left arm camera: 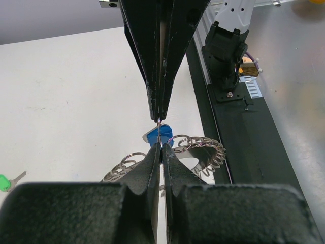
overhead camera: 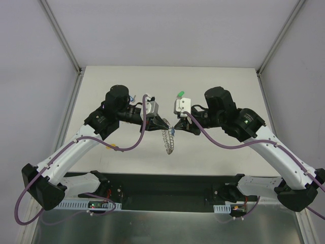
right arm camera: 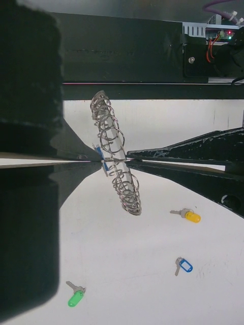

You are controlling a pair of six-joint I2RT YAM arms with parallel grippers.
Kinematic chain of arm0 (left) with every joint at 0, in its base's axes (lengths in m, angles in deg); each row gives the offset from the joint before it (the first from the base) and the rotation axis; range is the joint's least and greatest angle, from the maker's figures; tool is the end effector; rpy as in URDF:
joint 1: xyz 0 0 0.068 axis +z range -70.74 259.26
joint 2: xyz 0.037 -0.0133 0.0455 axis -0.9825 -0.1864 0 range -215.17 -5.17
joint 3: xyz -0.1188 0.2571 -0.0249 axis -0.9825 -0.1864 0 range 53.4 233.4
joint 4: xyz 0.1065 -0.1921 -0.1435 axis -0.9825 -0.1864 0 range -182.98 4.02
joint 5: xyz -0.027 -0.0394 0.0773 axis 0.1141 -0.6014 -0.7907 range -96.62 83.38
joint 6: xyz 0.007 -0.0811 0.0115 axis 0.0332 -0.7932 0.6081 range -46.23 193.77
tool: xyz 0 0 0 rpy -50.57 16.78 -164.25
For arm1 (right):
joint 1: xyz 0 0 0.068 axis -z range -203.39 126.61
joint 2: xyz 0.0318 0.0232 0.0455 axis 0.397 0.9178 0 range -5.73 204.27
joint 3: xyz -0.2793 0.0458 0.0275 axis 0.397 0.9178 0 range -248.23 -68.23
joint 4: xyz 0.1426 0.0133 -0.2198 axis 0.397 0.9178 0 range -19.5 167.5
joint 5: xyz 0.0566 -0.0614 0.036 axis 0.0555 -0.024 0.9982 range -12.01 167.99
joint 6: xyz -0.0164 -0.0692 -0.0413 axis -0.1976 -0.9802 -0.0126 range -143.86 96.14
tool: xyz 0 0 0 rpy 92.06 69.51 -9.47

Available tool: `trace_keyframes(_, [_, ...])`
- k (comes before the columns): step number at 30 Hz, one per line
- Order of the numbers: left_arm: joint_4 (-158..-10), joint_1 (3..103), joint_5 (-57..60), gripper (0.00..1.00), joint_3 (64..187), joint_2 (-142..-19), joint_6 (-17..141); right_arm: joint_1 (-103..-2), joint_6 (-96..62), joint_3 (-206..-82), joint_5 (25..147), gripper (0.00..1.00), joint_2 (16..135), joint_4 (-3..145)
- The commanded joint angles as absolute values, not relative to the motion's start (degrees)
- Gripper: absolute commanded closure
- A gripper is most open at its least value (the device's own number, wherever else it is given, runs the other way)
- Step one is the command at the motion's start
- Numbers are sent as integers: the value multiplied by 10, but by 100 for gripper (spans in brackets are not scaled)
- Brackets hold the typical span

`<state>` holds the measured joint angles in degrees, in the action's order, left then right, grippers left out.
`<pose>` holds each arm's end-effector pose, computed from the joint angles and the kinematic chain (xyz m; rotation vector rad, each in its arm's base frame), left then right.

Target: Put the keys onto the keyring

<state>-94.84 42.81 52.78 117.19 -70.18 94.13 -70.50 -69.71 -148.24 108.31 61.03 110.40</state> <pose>0.1720 -0.2035 0.3989 1.4433 1.0508 -1.0986 0.1492 0.2137 0.4209 -1.6660 1.1252 0.5508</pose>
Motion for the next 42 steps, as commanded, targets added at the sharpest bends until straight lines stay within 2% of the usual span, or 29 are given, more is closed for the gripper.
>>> trace_keyframes(1, [-915, 423, 538, 100, 1178, -691, 952, -703, -693, -1491, 1095, 99, 610, 1093])
trace_keyframes(42, [-912, 423, 532, 100, 1170, -683, 951, -704, -688, -1493, 1084, 99, 608, 1101])
